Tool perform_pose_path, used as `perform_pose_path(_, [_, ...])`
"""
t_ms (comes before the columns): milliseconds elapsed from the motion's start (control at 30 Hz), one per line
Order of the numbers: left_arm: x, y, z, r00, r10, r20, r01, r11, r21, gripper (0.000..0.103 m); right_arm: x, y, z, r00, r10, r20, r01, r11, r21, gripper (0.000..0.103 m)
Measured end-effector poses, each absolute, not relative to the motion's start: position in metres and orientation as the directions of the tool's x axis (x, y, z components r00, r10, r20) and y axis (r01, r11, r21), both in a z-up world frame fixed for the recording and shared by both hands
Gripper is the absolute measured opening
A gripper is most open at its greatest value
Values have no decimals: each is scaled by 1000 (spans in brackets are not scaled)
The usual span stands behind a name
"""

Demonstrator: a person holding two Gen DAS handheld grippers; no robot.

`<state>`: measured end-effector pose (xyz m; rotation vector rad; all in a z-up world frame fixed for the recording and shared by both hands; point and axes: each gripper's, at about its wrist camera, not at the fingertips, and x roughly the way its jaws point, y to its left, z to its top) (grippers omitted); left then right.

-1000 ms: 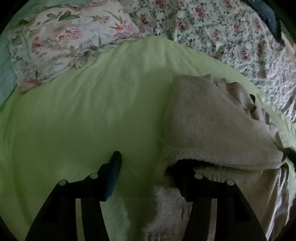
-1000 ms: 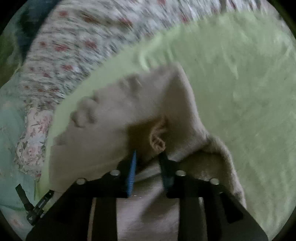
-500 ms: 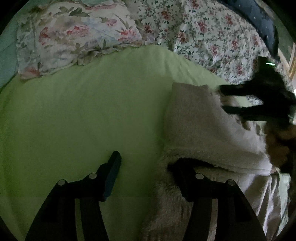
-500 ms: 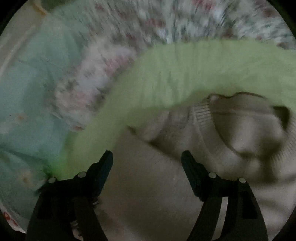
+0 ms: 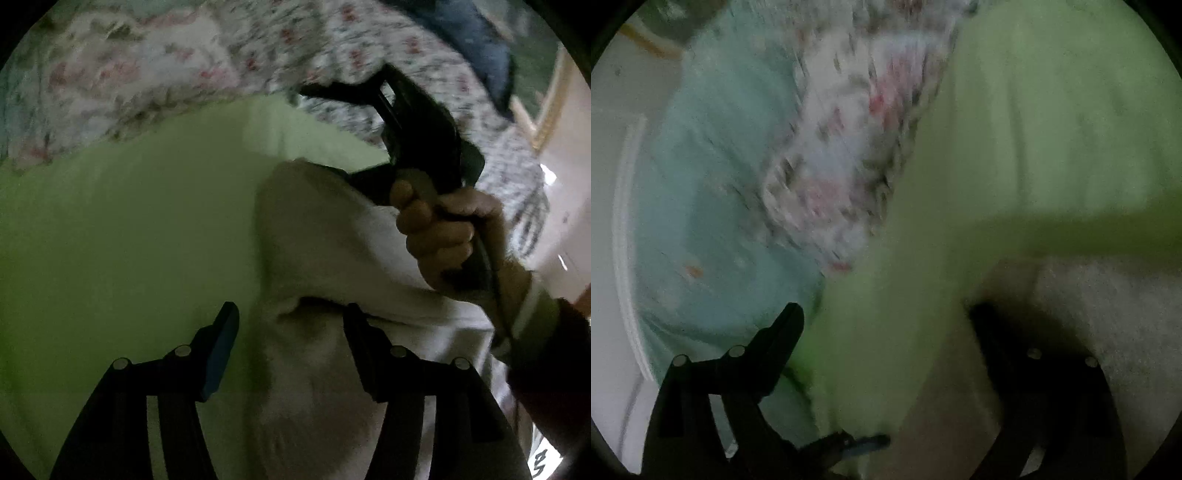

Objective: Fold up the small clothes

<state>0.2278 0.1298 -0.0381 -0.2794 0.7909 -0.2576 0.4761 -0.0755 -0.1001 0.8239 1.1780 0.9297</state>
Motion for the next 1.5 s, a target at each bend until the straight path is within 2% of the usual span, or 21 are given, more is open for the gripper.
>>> perform_pose_path(67, [228,130,-28,688,-306,-658,117,942,-315,74,468,-101,-81,207,899,-386,-190,424,886,89])
perform_pose_path(133, [240,134,-19,690,-305,-657,106,940,-325,75,449,-136,-60,288,848,-444,-215,509,834,89])
perform_pose_path(300, [284,129,-23,638,-315,-703,90,937,-338,75,387,-199,-25,435,747,-503,-206,626,752,88])
perform_pose_path(400, [305,123,-35,591,-322,-739,95,938,-332,75,339,-255,-17,547,599,-586,-113,746,657,88])
perform_pose_path(467, [312,121,-42,574,-315,-756,89,941,-325,75,307,-295,-18,603,444,-663,8,828,561,84])
perform_pose_path(500, [317,121,-46,563,-315,-764,84,942,-326,75,289,-320,-22,619,362,-697,86,851,518,80])
perform_pose_path(600, [323,119,-52,550,-305,-777,70,944,-321,75,259,-362,-38,590,240,-771,248,855,456,69])
perform_pose_path(700, [327,114,-56,547,-279,-789,59,953,-296,75,251,-368,-57,529,216,-821,284,866,411,58])
perform_pose_path(767, [327,109,-56,545,-253,-799,58,962,-266,75,253,-357,-70,472,207,-857,267,893,363,30])
perform_pose_path(800, [327,104,-54,548,-231,-804,60,970,-237,75,254,-353,-72,461,197,-865,265,900,346,7])
perform_pose_path(900, [326,91,-52,564,-148,-812,67,989,-134,75,248,-358,-41,586,182,-790,249,887,389,7])
perform_pose_path(967, [328,80,-57,556,-76,-827,64,997,-49,76,246,-364,-32,608,140,-782,273,887,371,7])
perform_pose_path(1133, [317,70,-50,564,-17,-826,76,997,31,75,246,-360,-69,438,42,-898,324,924,201,11])
perform_pose_path(1267, [282,78,-38,564,-79,-822,132,991,-5,75,205,-363,-49,495,61,-867,337,906,257,19])
perform_pose_path(1333, [250,86,-32,559,-130,-819,168,985,-42,75,180,-359,-34,526,92,-845,316,901,296,29])
perform_pose_path(1400, [222,94,-32,548,-190,-815,194,976,-97,75,157,-351,-25,547,130,-827,283,901,329,35])
perform_pose_path(1500, [168,110,-37,515,-276,-812,215,958,-189,75,113,-339,-15,570,198,-798,227,895,385,37])
